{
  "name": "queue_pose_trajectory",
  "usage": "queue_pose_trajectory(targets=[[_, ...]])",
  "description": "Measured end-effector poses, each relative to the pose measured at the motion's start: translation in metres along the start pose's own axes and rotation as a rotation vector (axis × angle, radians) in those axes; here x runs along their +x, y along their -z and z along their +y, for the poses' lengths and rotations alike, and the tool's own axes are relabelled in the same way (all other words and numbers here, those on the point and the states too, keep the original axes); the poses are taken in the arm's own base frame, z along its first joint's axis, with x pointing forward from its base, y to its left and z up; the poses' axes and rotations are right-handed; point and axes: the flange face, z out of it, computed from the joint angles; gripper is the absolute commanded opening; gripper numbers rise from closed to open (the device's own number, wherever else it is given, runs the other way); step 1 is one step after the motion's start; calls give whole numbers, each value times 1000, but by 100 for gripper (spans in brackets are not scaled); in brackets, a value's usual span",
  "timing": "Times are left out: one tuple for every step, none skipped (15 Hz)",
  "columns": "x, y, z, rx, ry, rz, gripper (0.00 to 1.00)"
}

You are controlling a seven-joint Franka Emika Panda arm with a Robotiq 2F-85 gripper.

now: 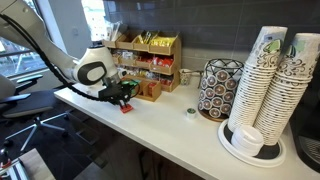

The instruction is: Pick up the red sachet from the kitchen counter and put it in the forwardmost tray in the second slot from the right

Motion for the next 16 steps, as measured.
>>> queue_pose_trajectory(targets=[[0,1,2,-10,-5,9,64],[-1,2,5,-21,-10,17,73],[-1,2,6,-31,-19,24,80],[-2,1,8,-38,-30,29,86],[-2,0,9,-44,-41,33,95],[-3,-3,10,-51,-52,36,99],[-3,-6,11,-57,-64,41,100],[-4,-9,11,-63,-73,46,100],[-6,-13,13,-69,-82,51,100],[-7,-16,13,-72,-89,55,100],[-8,-20,14,-76,-96,57,100],[-10,-22,15,-79,-101,60,100],[-11,-25,16,-81,-104,61,100],[-11,-25,17,-84,-106,64,100],[-11,-26,18,-86,-107,66,100],[-10,-26,19,-87,-108,67,87]])
